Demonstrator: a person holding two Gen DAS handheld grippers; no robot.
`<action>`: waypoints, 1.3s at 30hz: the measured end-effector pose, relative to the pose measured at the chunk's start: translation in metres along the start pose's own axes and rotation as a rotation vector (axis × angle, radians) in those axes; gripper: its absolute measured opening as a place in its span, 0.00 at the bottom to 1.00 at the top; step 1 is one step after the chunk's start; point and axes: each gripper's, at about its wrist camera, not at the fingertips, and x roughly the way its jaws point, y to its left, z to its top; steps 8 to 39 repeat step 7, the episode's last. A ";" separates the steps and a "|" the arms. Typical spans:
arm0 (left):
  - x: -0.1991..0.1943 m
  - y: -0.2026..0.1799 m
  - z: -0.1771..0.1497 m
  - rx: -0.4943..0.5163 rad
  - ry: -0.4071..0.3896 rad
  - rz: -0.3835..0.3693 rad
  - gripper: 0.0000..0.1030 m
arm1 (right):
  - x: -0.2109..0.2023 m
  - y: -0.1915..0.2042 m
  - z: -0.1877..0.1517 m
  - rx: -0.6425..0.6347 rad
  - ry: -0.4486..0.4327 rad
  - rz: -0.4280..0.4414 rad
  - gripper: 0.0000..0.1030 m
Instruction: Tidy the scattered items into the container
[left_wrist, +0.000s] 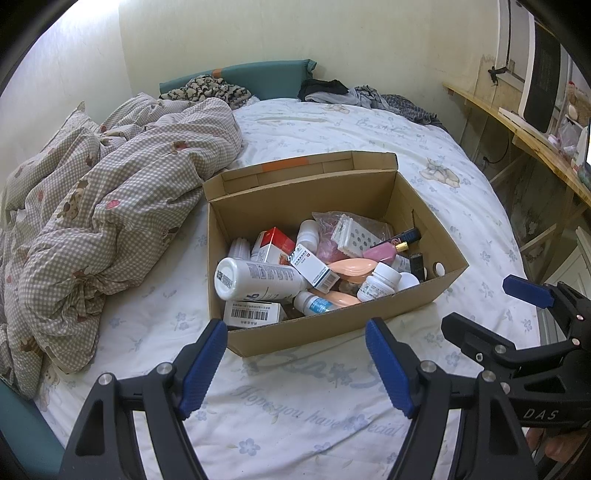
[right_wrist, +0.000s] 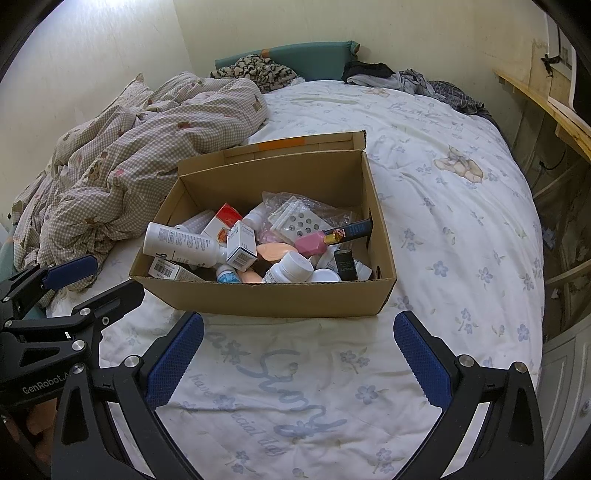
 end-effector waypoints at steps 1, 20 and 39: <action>0.000 0.000 0.000 0.000 0.000 0.000 0.75 | 0.000 0.000 0.000 0.001 -0.001 0.001 1.00; 0.000 0.000 0.000 0.000 -0.001 -0.003 0.75 | 0.000 -0.001 -0.001 0.002 0.000 0.004 1.00; 0.000 0.000 0.000 0.000 -0.001 -0.003 0.75 | 0.000 -0.001 -0.001 0.002 0.000 0.004 1.00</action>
